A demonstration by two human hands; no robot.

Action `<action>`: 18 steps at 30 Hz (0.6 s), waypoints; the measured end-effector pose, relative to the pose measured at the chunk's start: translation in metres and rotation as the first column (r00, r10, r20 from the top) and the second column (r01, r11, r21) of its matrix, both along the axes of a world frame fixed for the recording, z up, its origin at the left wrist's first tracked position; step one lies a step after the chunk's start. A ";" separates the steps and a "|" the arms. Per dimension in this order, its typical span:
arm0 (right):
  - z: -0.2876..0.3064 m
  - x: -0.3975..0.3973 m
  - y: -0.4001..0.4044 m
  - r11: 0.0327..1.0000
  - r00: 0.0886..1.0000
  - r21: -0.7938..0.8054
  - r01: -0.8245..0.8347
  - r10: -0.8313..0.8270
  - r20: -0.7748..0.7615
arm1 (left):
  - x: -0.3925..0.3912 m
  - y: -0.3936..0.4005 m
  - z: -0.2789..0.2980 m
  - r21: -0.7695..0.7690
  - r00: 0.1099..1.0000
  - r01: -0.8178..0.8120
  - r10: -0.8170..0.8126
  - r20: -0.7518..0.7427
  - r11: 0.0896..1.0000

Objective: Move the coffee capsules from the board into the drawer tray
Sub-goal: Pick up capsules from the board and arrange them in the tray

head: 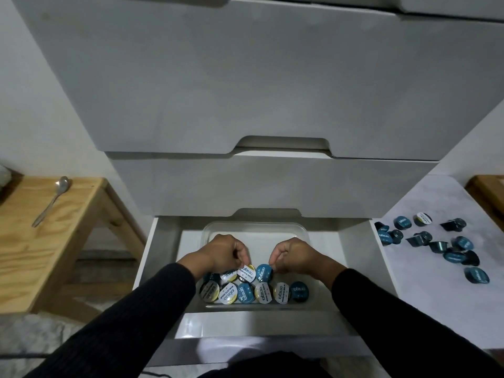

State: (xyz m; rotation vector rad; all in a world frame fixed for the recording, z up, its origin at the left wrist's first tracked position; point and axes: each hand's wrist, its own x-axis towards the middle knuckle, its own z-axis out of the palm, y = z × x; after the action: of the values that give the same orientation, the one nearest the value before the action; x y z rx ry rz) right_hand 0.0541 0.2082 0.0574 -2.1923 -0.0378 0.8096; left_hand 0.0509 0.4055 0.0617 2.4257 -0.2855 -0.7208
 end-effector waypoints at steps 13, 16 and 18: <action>0.021 -0.032 0.030 0.951 0.860 -0.301 -0.064 0.205 0.466 | -0.035 -0.022 0.026 0.229 0.958 -0.185 0.124 0.258 0.955; 0.022 -0.043 0.030 0.930 0.742 -0.367 -0.004 0.248 0.622 | -0.051 -0.031 0.033 0.204 0.889 -0.294 0.189 0.417 0.934; 0.025 -0.050 0.030 0.926 0.650 -0.370 0.081 0.232 0.724 | -0.059 -0.036 0.035 0.175 0.841 -0.352 0.228 0.491 0.920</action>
State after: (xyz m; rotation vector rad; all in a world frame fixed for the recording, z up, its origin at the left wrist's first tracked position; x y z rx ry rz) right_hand 0.0043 0.2381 0.0828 -2.7702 -0.4350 -0.1616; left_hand -0.0078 0.3694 0.0971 2.7881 0.0072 -0.0287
